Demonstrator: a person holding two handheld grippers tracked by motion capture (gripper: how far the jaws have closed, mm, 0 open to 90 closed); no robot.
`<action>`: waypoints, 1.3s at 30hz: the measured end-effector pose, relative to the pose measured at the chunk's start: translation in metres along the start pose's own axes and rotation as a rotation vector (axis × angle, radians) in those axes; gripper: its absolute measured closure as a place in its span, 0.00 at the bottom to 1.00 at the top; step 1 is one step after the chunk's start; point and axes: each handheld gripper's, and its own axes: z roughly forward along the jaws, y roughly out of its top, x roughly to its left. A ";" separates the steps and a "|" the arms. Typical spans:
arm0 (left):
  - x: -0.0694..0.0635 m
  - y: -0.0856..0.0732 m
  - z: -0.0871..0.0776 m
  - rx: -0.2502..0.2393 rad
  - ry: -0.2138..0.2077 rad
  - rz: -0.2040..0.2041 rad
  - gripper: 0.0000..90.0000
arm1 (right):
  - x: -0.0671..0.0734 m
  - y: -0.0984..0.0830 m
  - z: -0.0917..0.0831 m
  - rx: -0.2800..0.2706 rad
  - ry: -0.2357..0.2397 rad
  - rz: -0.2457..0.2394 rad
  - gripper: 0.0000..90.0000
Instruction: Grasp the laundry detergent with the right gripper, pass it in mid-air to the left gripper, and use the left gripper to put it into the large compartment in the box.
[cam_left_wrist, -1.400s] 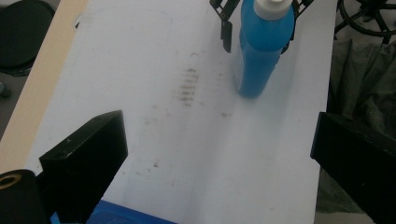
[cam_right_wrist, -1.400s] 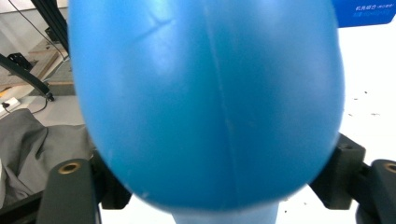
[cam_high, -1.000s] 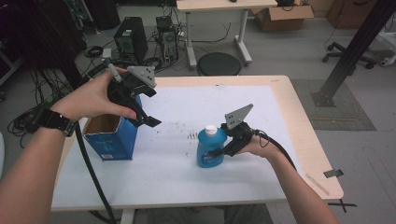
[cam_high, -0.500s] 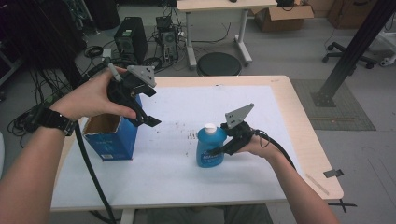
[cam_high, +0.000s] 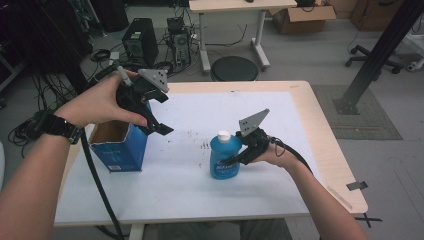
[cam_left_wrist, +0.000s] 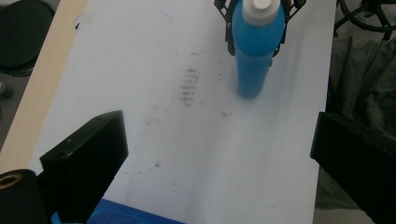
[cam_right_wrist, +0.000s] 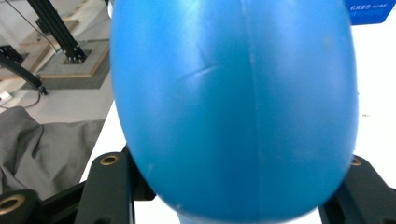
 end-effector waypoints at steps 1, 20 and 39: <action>0.000 0.000 0.000 -0.003 0.000 -0.004 0.05 | 0.000 0.001 0.001 0.007 -0.001 -0.003 0.47; -0.001 0.005 -0.003 -0.004 0.002 0.006 0.05 | 0.001 0.019 -0.008 0.057 -0.032 -0.004 0.47; -0.004 0.020 -0.012 -0.009 0.016 0.034 0.05 | 0.000 0.058 -0.028 0.034 -0.068 -0.003 0.47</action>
